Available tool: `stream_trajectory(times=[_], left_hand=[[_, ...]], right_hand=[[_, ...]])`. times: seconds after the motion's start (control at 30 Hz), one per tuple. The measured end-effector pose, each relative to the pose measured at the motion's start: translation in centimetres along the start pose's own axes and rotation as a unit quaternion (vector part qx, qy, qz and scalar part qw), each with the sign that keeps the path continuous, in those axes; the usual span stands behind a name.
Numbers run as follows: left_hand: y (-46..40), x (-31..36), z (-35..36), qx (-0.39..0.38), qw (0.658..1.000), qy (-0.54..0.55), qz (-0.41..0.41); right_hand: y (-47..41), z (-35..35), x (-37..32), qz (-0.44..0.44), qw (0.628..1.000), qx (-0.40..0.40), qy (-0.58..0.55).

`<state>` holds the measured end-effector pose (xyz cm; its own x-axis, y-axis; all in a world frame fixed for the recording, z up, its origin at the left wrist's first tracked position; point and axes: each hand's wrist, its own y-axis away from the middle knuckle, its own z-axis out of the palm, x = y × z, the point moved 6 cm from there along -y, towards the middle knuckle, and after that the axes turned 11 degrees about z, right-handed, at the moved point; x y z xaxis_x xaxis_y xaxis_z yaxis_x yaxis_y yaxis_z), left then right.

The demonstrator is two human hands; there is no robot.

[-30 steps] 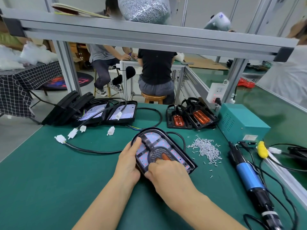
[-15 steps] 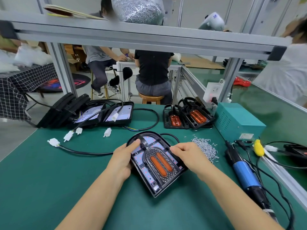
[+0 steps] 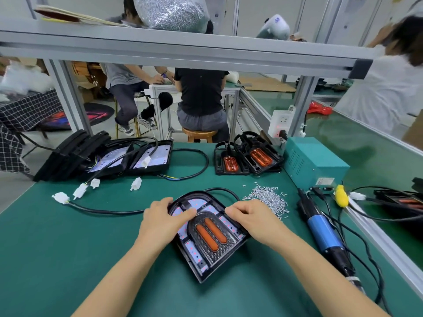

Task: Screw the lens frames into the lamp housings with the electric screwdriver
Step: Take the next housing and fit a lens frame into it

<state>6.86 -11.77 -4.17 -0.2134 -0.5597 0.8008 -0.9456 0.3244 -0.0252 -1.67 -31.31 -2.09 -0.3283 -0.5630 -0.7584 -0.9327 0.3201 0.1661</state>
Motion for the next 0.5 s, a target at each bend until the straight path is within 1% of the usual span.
stream_trajectory(times=[0.1,0.2,0.27,0.37,0.43,0.5], left_hand=[[0.4,0.2,0.3,0.008,1.0,0.013,0.025],[0.6,0.4,0.5,0.02,0.999,0.013,0.031],[0.6,0.6,0.3,0.024,0.999,-0.003,0.032],[0.5,0.7,0.0,0.012,0.999,-0.024,0.026],[0.4,0.8,0.0,0.007,0.999,-0.033,0.029],[0.4,1.0,0.0,0.001,0.998,-0.049,0.034]], right_hand=[[-0.2,-0.3,-0.5,-0.012,0.999,0.036,0.035],[-0.4,-0.8,-1.0,-0.014,0.996,0.078,0.047],[-0.6,-1.0,-1.3,-0.023,0.994,0.077,0.071],[-0.6,-1.2,-1.6,-0.03,0.994,0.05,0.089],[-0.5,-1.3,-1.3,-0.028,0.996,0.043,0.077],[-0.1,-2.1,-0.8,-0.019,0.996,0.06,0.055]])
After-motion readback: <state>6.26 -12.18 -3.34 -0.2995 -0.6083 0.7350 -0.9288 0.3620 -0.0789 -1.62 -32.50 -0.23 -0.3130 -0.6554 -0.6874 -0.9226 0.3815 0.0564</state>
